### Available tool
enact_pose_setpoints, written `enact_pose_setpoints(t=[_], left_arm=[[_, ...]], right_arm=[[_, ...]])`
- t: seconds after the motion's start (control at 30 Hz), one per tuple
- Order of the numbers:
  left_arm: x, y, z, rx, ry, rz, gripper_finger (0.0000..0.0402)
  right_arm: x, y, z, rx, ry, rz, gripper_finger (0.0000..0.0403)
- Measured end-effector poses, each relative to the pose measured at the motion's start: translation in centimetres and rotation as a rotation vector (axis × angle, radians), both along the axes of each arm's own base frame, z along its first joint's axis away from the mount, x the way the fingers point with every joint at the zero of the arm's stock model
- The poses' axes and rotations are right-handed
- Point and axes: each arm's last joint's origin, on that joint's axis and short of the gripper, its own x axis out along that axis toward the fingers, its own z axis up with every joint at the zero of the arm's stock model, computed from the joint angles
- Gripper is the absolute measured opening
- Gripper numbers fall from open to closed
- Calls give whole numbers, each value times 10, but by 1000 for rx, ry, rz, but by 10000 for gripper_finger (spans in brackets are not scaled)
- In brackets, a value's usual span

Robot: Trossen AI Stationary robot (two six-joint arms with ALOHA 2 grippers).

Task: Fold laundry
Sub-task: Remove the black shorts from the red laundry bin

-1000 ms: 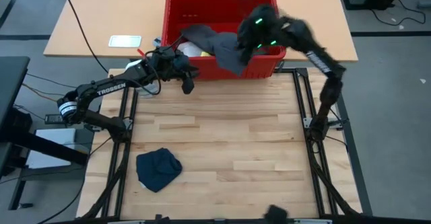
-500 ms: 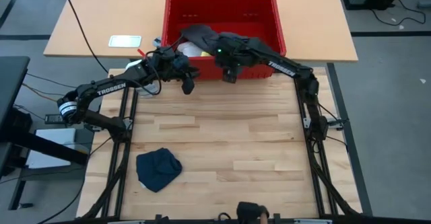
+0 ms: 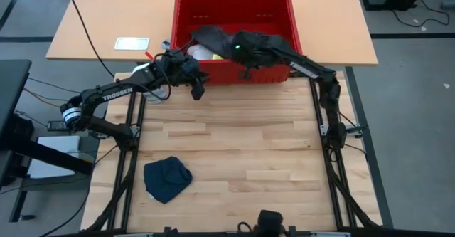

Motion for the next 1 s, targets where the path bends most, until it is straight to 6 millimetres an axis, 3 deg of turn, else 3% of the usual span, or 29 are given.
enact_pose_setpoints(t=[0.07,0.2,0.4,0.53,0.63,0.73,1.0], left_arm=[[0,0,-1,-1,5,0,114],[0,0,-1,18,13,-12,114],[-2,3,-1,39,24,-13,114],[-3,3,-2,36,40,-12,114],[-5,2,-5,17,66,-14,114],[-5,0,-7,2,90,-22,114],[2,-12,-7,-52,53,-168,114]], right_arm=[[-9,-1,10,13,-44,3,18],[-29,-12,38,-60,-208,-120,14],[-71,-21,113,-310,-699,-279,13],[-107,4,181,-541,-1045,-198,13],[-132,32,215,-615,-1247,-39,13],[-148,54,228,-538,-1359,86,13],[-178,96,230,-146,-1432,286,13]])
